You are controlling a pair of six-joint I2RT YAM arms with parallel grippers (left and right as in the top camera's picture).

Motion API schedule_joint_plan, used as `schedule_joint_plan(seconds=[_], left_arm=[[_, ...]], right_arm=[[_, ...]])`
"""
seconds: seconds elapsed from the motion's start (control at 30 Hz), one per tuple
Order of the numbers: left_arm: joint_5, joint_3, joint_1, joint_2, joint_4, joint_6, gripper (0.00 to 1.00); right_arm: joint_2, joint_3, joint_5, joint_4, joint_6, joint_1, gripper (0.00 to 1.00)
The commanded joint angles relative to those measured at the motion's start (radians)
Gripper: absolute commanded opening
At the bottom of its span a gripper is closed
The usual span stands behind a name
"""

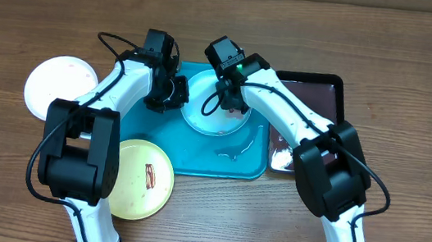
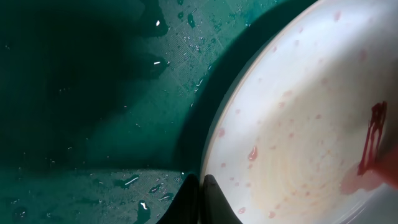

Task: Clean dirty plates on tray and stack at the side
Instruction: 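Scrub the light blue plate with the sponge while the left gripper holds it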

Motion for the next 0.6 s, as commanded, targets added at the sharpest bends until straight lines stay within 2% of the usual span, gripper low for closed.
schedule_joint_plan(seconds=[0.0,0.2,0.57], left_arm=[[0.013,0.012,0.005,0.015,0.0,0.0,0.04],[0.013,0.012,0.005,0.015,0.0,0.0,0.04],[0.013,0.012,0.005,0.015,0.001,0.0,0.04]], right_arm=[[0.029,0.009,0.021,0.009,0.015,-0.001,0.04],[0.067,0.002,-0.01,0.01,0.035,-0.001,0.04],[0.103,0.002,-0.252,-0.004,0.034,-0.001,0.04]])
